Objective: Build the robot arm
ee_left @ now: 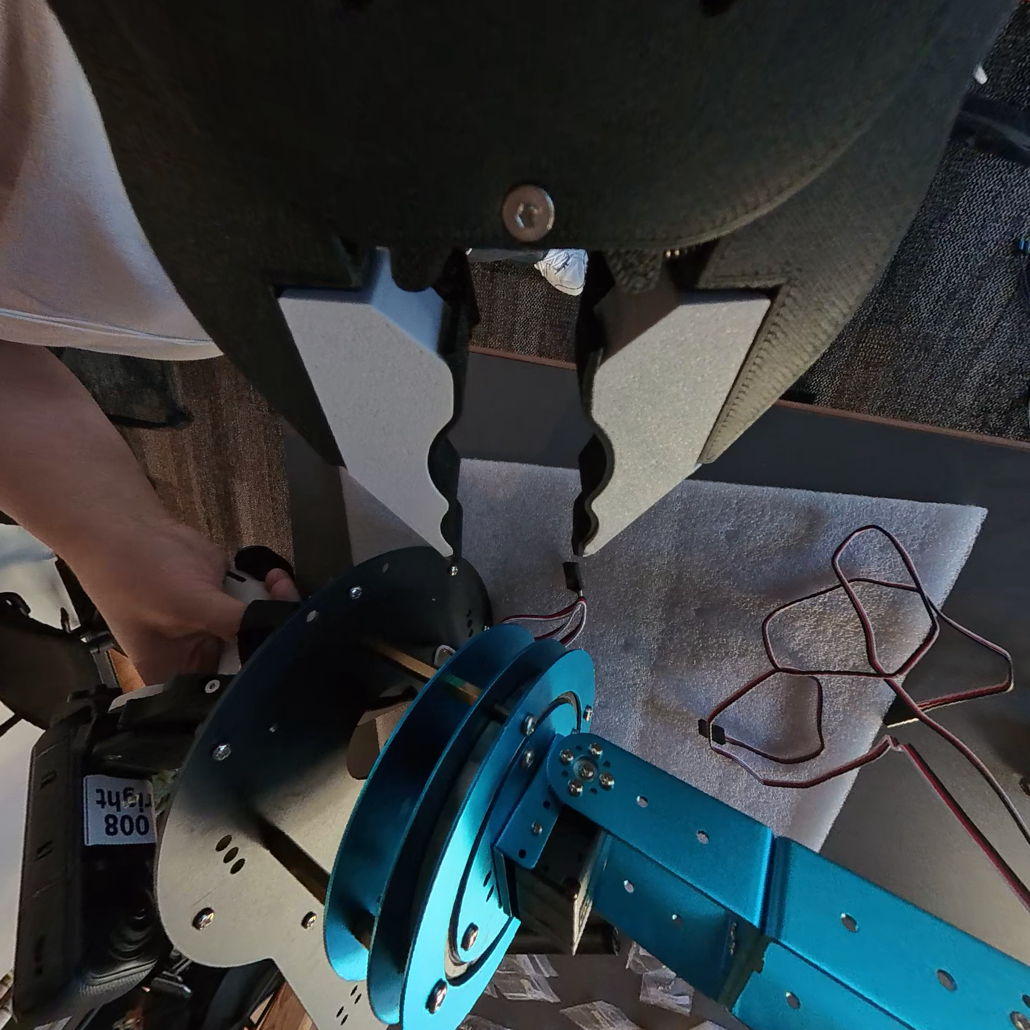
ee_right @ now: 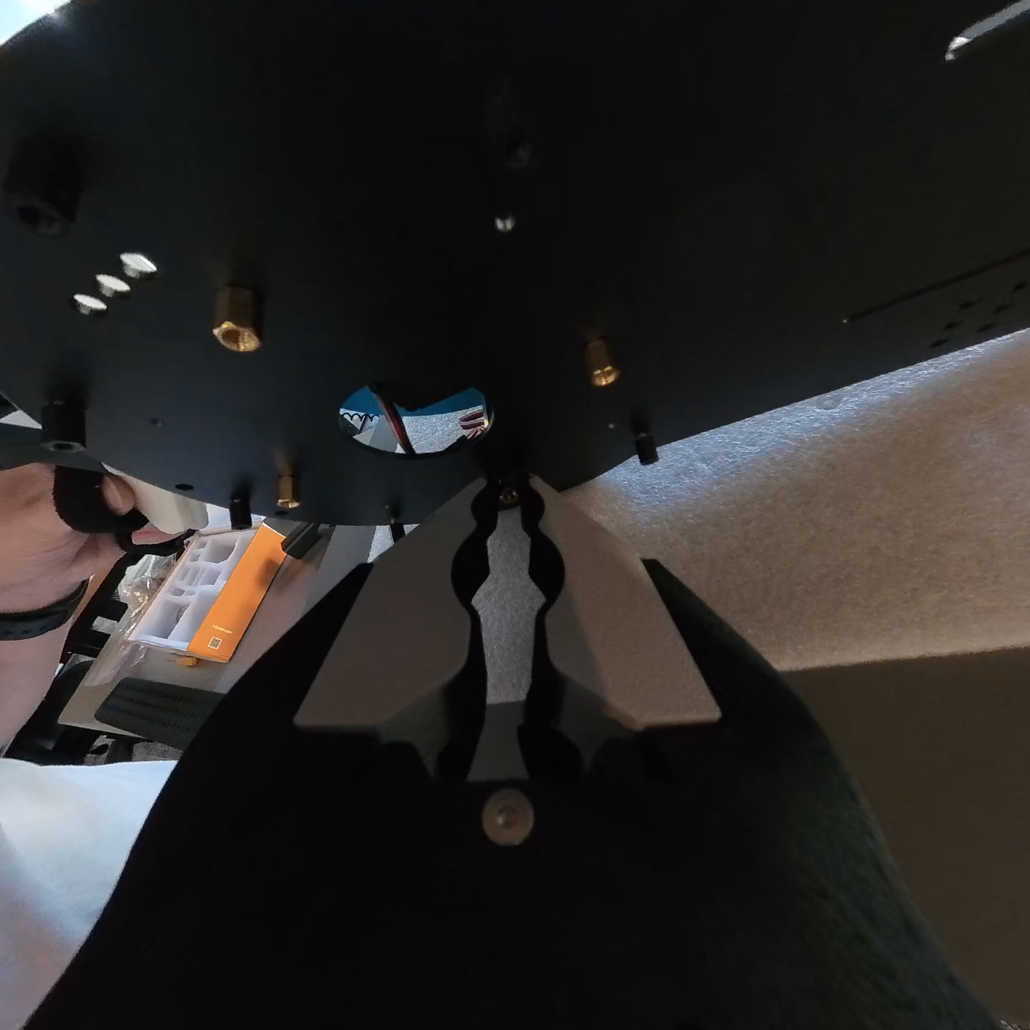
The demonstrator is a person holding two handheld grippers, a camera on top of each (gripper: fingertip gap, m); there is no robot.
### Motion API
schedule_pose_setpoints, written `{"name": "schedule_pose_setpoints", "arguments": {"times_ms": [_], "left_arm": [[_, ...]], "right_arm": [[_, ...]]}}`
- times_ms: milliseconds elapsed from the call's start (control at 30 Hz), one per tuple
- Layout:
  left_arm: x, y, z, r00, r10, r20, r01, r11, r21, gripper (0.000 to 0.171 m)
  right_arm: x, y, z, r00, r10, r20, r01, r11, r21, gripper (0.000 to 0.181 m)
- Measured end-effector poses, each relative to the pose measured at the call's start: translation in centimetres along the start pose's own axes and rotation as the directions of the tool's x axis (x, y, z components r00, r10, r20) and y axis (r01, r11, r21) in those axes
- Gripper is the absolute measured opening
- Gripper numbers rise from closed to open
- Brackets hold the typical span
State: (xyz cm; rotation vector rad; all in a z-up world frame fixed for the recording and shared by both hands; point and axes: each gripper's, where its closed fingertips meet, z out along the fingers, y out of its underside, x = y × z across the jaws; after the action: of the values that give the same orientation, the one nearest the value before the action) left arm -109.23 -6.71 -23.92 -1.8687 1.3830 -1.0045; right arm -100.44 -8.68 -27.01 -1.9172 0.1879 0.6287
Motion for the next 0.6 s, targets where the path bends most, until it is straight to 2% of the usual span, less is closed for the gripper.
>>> {"name": "schedule_pose_setpoints", "arguments": {"times_ms": [367,433,500,600], "left_arm": [[-0.1,-0.1,-0.3,1.000,0.000,0.006,0.000,1.000,0.006,0.038],[-0.3,-0.2,-0.4,1.000,0.000,0.010,0.000,1.000,0.009,0.038],[-0.4,-0.2,-0.6,1.000,-0.002,0.014,0.002,1.000,0.012,0.038],[-0.6,-0.2,-0.8,1.000,-0.001,0.020,0.001,1.000,0.013,0.038]], "right_arm": [[-0.2,-0.7,-0.6,1.000,-0.029,-0.011,0.030,0.999,0.036,0.008],[-1.0,-1.3,-1.2,0.992,-0.122,0.017,0.121,0.992,0.048,0.010],[-1.8,-0.8,-1.4,0.962,-0.268,0.057,0.270,0.963,-0.015,0.010],[-1.3,0.2,-1.3,0.888,-0.459,-0.007,0.455,0.882,-0.120,0.018]]}}
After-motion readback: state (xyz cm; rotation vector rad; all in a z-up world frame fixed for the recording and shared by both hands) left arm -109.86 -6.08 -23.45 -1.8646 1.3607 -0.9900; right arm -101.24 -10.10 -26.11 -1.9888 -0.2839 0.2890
